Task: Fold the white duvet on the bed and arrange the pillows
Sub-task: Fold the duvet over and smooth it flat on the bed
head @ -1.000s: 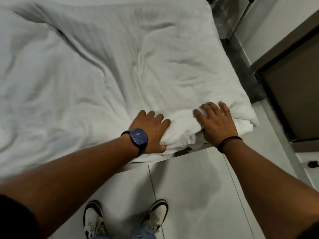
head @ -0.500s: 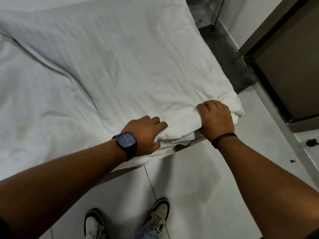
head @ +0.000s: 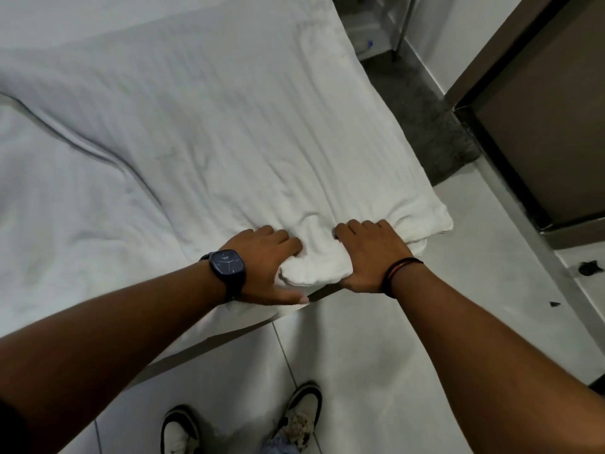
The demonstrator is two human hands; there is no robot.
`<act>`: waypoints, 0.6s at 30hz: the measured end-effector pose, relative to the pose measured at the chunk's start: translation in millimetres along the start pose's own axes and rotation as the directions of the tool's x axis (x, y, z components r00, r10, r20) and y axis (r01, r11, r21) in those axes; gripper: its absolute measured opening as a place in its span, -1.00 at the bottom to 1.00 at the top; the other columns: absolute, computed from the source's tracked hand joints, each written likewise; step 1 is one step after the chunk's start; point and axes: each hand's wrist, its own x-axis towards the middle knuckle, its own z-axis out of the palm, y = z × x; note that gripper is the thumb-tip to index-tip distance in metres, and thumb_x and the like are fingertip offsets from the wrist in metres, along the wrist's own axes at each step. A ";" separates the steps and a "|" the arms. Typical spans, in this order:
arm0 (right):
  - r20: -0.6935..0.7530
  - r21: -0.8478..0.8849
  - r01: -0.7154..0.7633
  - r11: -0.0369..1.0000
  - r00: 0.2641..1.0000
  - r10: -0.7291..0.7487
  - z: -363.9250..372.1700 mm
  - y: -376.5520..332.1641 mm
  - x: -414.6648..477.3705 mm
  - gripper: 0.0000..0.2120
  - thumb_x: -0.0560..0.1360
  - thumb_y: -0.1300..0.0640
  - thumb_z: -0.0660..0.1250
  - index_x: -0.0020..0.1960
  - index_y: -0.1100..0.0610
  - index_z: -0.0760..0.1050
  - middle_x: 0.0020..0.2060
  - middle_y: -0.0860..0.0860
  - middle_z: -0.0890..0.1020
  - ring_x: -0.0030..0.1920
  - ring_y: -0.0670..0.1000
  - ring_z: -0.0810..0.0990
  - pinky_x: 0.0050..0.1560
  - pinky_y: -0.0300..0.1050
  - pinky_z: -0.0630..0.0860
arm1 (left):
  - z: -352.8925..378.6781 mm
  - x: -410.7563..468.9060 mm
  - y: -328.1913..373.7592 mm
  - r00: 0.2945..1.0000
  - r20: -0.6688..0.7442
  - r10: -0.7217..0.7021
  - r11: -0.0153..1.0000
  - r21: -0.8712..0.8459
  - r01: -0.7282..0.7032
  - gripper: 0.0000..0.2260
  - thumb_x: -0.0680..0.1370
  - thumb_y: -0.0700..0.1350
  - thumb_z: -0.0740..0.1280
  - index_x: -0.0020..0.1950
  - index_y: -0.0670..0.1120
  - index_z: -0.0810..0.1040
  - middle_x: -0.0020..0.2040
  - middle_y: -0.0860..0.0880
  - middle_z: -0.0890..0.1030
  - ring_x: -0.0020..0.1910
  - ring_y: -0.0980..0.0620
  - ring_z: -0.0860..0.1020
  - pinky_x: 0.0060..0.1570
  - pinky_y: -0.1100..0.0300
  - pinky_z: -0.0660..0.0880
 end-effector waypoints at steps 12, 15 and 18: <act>0.151 0.164 -0.022 0.986 0.989 -0.003 -94.6 37.9 32.1 -0.35 0.39 -0.50 -0.01 0.12 0.01 0.39 -0.03 0.03 0.58 -0.05 0.08 0.55 -0.11 -0.04 0.41 | -82.0 12.0 -29.5 0.974 -0.018 -0.226 0.967 -0.121 0.222 -0.21 0.28 0.57 -0.14 0.28 0.17 0.40 0.22 0.13 0.48 0.16 0.07 0.44 0.10 0.13 0.41; 0.156 0.133 -0.018 0.991 0.988 -0.003 -102.7 33.6 60.3 -0.45 0.48 -0.38 0.03 0.18 0.03 0.38 0.06 0.06 0.56 0.05 0.12 0.55 -0.05 -0.04 0.39 | -98.7 11.5 -57.2 0.932 -0.120 -0.343 0.934 -0.147 0.325 -0.25 0.31 0.52 -0.12 0.26 0.15 0.44 0.22 0.13 0.49 0.17 0.07 0.45 0.08 0.18 0.40; 0.103 0.128 -0.004 0.992 0.995 -0.010 -107.1 22.2 95.8 -0.54 0.53 -0.29 0.05 0.20 0.03 0.37 0.08 0.06 0.56 0.08 0.12 0.54 -0.04 -0.05 0.38 | -115.3 9.2 -102.1 0.883 -0.190 -0.430 0.901 -0.156 0.405 -0.24 0.31 0.51 -0.15 0.23 0.12 0.46 0.19 0.11 0.51 0.15 0.05 0.47 0.04 0.19 0.37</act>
